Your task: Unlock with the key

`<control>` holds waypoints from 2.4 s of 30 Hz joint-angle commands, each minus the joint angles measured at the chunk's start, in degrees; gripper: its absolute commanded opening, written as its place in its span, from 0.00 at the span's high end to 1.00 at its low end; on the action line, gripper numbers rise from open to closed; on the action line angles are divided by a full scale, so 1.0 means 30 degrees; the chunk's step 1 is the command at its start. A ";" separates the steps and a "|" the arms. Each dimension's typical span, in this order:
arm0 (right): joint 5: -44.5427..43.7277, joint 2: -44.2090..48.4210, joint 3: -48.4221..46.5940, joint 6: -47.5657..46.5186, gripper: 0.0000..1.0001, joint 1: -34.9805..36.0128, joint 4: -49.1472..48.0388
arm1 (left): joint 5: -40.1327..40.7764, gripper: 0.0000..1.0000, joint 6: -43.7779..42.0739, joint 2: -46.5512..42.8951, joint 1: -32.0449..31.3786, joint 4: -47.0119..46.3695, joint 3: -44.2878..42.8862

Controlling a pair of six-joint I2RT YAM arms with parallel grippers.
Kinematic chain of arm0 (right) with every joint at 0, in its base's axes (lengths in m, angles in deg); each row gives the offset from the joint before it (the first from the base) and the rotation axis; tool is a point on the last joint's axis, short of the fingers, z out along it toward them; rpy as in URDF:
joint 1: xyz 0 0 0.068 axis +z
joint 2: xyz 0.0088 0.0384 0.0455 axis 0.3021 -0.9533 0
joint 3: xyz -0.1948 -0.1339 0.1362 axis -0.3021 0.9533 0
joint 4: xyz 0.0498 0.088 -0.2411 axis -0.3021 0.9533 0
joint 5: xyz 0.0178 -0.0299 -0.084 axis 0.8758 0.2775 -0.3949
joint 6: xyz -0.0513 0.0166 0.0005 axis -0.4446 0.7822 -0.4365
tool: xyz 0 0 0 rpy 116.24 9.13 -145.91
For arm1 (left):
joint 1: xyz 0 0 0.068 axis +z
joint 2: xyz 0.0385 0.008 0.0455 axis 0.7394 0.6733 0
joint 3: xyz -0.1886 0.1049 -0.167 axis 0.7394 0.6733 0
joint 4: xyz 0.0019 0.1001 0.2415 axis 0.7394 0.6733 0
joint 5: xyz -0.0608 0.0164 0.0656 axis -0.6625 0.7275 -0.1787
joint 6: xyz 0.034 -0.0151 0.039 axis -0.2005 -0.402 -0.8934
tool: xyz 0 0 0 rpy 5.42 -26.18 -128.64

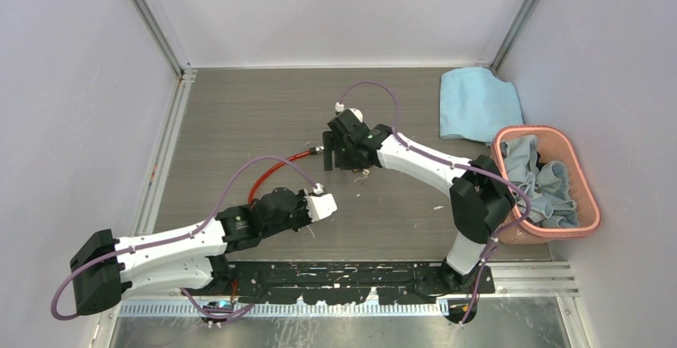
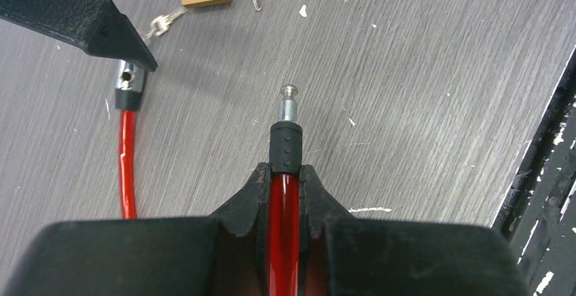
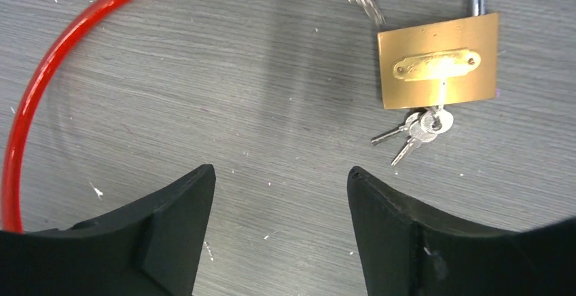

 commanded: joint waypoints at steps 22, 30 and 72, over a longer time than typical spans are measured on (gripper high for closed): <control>-0.5553 0.7611 0.0650 -0.0957 0.00 -0.0051 0.4648 | 0.1320 1.00 0.0647 0.2160 0.0221 -0.1047 -0.0381; -0.6311 1.0038 0.1440 -0.0774 0.00 -0.0044 0.5502 | 0.0794 1.00 0.0162 0.3685 0.1793 -0.2151 -0.0958; -1.0029 1.4278 0.5477 -0.0739 0.00 -0.0043 0.2595 | 0.8121 0.00 0.2454 -0.1831 0.5084 -0.0231 -0.0981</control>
